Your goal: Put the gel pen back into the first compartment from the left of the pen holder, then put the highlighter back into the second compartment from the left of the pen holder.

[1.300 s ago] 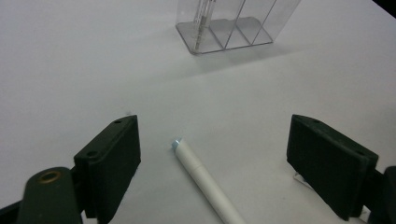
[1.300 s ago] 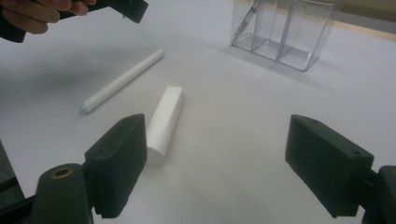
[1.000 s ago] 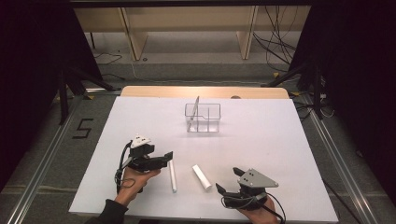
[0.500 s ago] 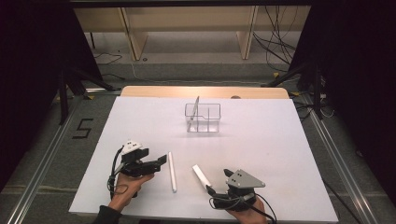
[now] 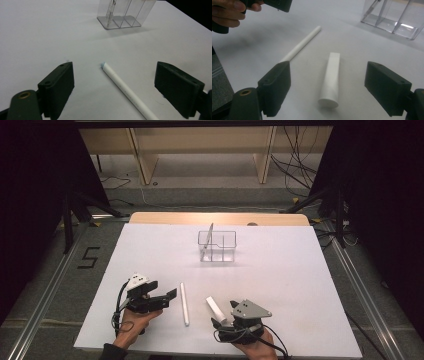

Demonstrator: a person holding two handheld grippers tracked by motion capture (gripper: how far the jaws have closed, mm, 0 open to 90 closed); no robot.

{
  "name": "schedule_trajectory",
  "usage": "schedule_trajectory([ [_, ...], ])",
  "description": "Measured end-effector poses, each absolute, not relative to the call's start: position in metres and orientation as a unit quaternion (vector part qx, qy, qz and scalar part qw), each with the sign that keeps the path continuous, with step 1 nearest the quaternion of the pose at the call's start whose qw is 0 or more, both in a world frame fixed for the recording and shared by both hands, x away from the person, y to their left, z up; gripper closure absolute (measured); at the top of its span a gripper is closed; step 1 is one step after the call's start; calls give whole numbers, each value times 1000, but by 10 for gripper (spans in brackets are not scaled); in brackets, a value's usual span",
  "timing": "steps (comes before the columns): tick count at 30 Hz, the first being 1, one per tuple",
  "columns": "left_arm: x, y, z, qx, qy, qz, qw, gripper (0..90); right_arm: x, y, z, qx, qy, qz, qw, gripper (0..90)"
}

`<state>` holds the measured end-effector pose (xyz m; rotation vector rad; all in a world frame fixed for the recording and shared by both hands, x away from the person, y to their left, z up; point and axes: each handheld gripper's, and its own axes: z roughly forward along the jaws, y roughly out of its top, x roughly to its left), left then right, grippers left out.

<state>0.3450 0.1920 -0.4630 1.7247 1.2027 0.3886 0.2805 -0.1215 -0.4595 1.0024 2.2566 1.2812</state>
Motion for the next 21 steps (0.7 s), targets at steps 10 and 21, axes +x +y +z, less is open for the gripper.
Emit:
schedule_trajectory([
  [10, 341, 199, -465, 698, 496, 173, 486, 155, 287, -106, -459, 351, 803, 452, 167, 219],
  [21, 337, 199, -465, 698, 490, 181, 490, 155, 298, -85, -455, 349, 806, 455, 147, 225],
])
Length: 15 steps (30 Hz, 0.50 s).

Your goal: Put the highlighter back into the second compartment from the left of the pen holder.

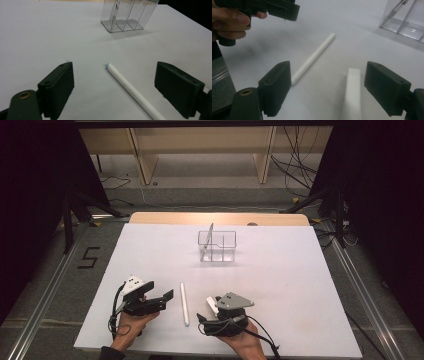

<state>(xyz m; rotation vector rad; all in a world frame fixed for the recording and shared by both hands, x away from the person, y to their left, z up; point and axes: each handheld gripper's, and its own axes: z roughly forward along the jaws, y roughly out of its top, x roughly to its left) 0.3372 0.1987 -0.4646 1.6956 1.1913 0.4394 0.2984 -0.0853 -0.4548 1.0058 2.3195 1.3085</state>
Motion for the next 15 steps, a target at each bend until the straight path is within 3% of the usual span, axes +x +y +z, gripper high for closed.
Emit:
schedule_trajectory([
  [15, 331, 206, -462, 687, 494, 192, 498, 155, 309, -39, -464, 341, 828, 425, 131, 272],
])
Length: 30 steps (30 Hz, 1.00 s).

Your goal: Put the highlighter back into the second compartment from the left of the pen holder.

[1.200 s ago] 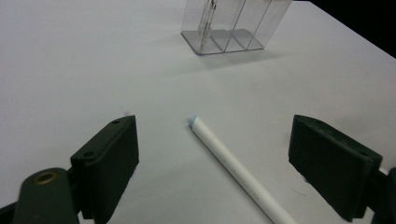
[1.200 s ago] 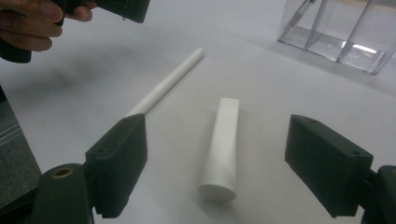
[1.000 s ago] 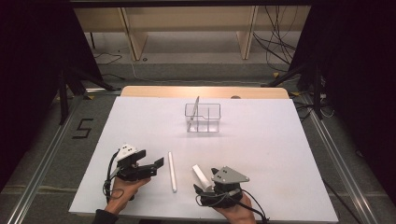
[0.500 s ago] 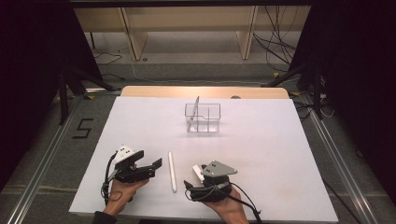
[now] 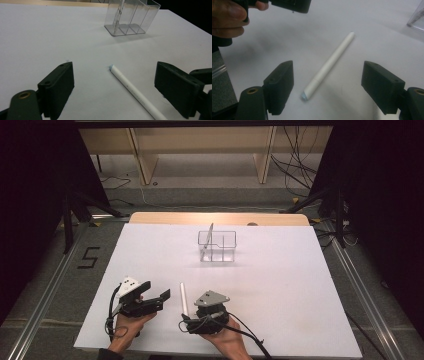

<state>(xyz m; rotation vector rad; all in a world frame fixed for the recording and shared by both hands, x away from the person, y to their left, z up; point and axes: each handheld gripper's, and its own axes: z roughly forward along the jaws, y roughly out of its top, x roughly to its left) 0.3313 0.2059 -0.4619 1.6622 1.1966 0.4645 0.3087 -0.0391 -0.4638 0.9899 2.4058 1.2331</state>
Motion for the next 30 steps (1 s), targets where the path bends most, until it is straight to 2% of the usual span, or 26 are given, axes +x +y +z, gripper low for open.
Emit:
schedule_trajectory([
  [7, 330, 206, -462, 686, 493, 193, 499, 155, 312, -23, -477, 339, 840, 404, 126, 306],
  [30, 329, 206, -463, 683, 494, 198, 500, 155, 326, -2, -492, 344, 856, 366, 127, 498],
])
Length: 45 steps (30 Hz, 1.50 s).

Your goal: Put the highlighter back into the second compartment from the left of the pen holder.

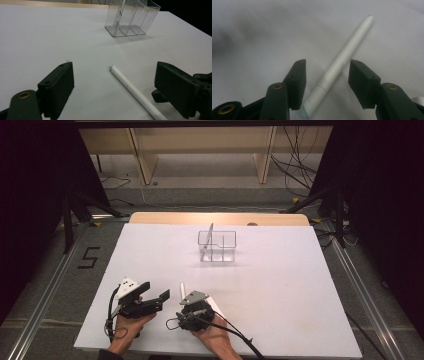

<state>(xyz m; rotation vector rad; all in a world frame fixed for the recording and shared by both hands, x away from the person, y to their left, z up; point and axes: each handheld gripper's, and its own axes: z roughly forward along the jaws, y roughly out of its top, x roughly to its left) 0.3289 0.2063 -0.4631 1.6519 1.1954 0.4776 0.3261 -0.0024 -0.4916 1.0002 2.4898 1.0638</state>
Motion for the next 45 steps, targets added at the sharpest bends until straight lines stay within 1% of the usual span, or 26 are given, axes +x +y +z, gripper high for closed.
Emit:
schedule_trajectory([
  [18, 329, 206, -464, 683, 496, 200, 498, 155, 327, 7, -495, 351, 858, 343, 150, 601],
  [28, 329, 205, -464, 686, 495, 197, 495, 155, 325, 8, -495, 364, 853, 343, 151, 708],
  [32, 328, 204, -463, 687, 494, 195, 496, 155, 326, 7, -495, 374, 847, 345, 153, 772],
  [39, 328, 204, -463, 687, 494, 196, 496, 155, 326, 6, -496, 380, 843, 348, 154, 788],
  [45, 328, 205, -463, 685, 497, 196, 495, 155, 327, 3, -496, 383, 839, 359, 144, 790],
])
